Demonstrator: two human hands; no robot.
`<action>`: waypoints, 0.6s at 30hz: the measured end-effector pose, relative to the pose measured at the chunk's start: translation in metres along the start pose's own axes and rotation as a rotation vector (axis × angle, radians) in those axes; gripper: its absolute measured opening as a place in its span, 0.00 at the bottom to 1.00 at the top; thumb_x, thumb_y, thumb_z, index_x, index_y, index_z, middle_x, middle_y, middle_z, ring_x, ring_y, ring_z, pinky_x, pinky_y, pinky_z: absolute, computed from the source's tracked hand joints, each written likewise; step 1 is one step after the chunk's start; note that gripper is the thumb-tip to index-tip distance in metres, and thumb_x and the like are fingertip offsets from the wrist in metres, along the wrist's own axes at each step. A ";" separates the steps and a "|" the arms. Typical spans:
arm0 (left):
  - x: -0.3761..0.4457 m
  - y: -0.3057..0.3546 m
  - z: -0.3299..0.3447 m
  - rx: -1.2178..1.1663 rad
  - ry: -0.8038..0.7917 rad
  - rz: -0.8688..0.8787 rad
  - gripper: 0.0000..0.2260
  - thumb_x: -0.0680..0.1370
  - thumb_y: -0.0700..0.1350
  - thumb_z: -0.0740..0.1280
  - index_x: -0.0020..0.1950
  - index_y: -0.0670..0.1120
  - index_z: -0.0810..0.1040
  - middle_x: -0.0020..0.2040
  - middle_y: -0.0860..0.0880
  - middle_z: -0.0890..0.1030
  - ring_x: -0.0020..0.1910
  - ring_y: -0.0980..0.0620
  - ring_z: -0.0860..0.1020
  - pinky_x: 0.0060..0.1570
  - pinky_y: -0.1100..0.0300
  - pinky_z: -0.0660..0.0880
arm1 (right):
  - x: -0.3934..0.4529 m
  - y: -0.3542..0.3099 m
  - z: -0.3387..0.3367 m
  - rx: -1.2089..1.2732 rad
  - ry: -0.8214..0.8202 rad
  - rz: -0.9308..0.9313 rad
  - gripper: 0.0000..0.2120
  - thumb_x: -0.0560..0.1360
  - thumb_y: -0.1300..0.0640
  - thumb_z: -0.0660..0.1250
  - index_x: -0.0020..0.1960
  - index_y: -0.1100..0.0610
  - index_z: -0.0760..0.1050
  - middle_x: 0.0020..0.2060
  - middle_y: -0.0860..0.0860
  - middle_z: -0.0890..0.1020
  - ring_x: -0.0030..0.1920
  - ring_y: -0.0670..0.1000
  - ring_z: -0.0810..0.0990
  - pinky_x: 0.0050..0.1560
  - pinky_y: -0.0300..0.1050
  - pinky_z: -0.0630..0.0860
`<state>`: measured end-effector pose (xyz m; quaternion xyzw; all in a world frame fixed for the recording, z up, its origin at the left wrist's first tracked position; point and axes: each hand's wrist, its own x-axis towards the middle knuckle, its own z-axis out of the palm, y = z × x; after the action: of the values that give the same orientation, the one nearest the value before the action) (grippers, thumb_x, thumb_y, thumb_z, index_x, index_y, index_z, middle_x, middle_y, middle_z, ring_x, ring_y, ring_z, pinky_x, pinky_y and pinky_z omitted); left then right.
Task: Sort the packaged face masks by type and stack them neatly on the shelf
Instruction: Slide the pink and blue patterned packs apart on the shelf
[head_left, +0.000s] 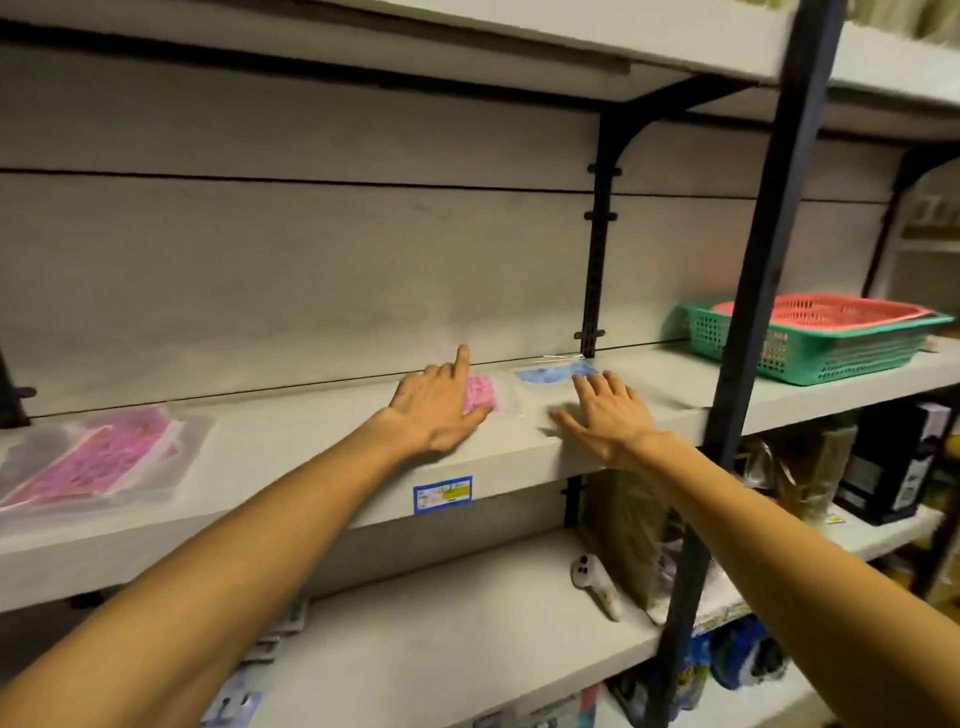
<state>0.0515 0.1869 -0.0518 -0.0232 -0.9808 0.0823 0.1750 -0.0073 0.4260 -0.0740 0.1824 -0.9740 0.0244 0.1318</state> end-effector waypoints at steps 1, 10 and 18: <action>0.011 -0.001 0.006 0.002 -0.007 -0.005 0.39 0.82 0.66 0.50 0.82 0.42 0.41 0.70 0.38 0.74 0.64 0.40 0.74 0.62 0.45 0.71 | 0.011 0.006 0.000 0.008 -0.003 0.019 0.37 0.80 0.33 0.49 0.79 0.57 0.55 0.77 0.58 0.62 0.78 0.60 0.57 0.76 0.58 0.58; 0.085 0.001 0.052 -0.061 -0.168 -0.177 0.45 0.77 0.74 0.45 0.83 0.44 0.40 0.75 0.39 0.71 0.72 0.39 0.69 0.68 0.47 0.67 | 0.081 0.037 0.008 0.079 -0.010 0.195 0.33 0.79 0.36 0.59 0.72 0.60 0.64 0.67 0.60 0.72 0.66 0.60 0.70 0.66 0.55 0.69; 0.114 0.009 0.071 -0.101 -0.103 -0.267 0.38 0.75 0.74 0.56 0.72 0.46 0.66 0.66 0.44 0.78 0.63 0.40 0.76 0.55 0.50 0.73 | 0.138 0.070 0.018 0.100 -0.105 0.179 0.39 0.75 0.32 0.63 0.73 0.59 0.64 0.68 0.59 0.73 0.66 0.60 0.72 0.65 0.52 0.69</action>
<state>-0.0802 0.1931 -0.0805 0.1031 -0.9857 0.0098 0.1326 -0.1609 0.4412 -0.0552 0.1018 -0.9896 0.0749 0.0684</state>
